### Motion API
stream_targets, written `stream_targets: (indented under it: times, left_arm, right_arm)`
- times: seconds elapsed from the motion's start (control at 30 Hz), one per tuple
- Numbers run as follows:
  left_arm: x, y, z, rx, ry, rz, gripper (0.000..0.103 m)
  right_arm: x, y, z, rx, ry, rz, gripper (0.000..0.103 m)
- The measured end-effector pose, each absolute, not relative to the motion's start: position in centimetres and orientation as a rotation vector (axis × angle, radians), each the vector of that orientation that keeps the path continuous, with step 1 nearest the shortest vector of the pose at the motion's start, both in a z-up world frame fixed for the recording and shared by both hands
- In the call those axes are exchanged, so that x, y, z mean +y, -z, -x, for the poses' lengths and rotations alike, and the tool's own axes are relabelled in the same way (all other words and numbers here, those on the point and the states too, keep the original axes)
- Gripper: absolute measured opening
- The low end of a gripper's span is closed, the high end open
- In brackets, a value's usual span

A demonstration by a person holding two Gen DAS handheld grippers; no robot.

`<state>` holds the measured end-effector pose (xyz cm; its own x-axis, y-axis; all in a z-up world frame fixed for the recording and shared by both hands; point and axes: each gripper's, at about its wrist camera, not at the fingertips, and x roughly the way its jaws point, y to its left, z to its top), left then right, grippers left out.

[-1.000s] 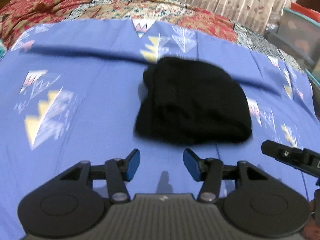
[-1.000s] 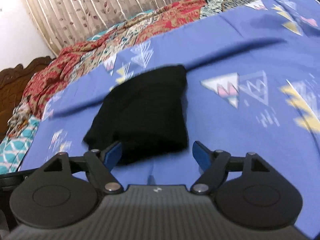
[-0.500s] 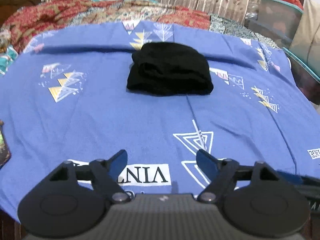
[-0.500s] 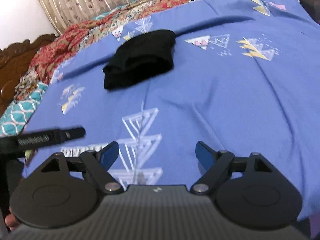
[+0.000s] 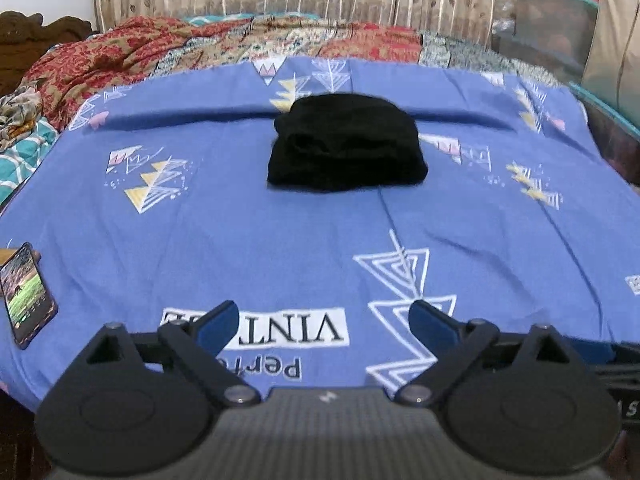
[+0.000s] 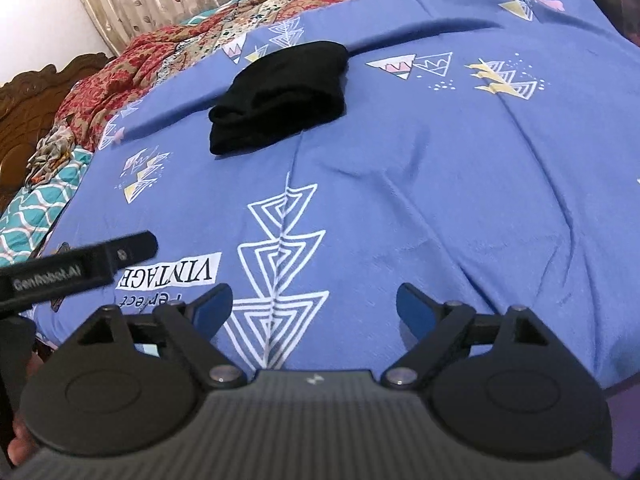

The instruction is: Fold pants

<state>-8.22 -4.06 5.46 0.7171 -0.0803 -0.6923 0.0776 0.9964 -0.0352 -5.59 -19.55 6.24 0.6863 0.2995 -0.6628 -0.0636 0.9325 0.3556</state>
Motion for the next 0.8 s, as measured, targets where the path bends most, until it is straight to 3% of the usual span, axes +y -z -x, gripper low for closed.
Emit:
stream_targets:
  times: [0.47, 0.8]
  left_arm:
    - [-4.5, -3.6, 7.6, 0.874, 0.035, -0.045, 0.096]
    - [-4.3, -3.0, 7.2, 0.904, 0.011, -0.053, 0.103]
  right_arm:
    - [-19.9, -5.4, 5.5, 0.816, -0.195, -0.363, 0.091]
    - [-20.3, -5.2, 5.4, 0.837, -0.203, -0.379, 0.091]
